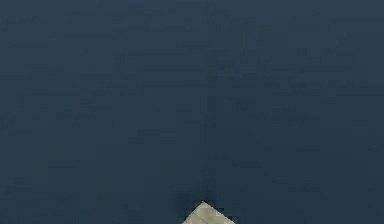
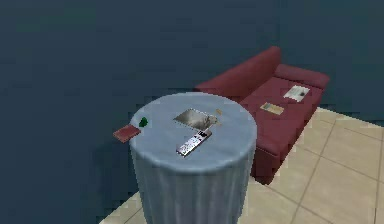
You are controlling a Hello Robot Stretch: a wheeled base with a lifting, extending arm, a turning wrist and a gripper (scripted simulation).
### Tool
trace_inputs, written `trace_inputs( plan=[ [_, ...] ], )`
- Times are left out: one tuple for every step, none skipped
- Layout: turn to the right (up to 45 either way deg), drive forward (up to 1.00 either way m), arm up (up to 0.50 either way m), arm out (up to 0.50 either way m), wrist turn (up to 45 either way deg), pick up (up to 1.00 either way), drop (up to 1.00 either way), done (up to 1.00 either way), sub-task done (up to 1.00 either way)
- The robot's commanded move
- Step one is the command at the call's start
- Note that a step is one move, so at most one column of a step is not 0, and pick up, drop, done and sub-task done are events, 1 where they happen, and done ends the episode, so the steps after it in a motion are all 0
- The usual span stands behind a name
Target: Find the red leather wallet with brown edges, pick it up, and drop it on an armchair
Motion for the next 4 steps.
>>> trace_inputs(
  plan=[
    [-12.0,0.0,0.0,0.0,0.0,0.0,0.0,0.0,0.0],
    [0.0,0.0,0.5,0.0,0.0,0.0,0.0,0.0,0.0],
    [0.0,0.0,0.38,0.0,0.0,0.0,0.0,0.0,0.0],
    [0.0,0.0,0.0,0.5,0.0,0.0,0.0,0.0,0.0]
  ],
)
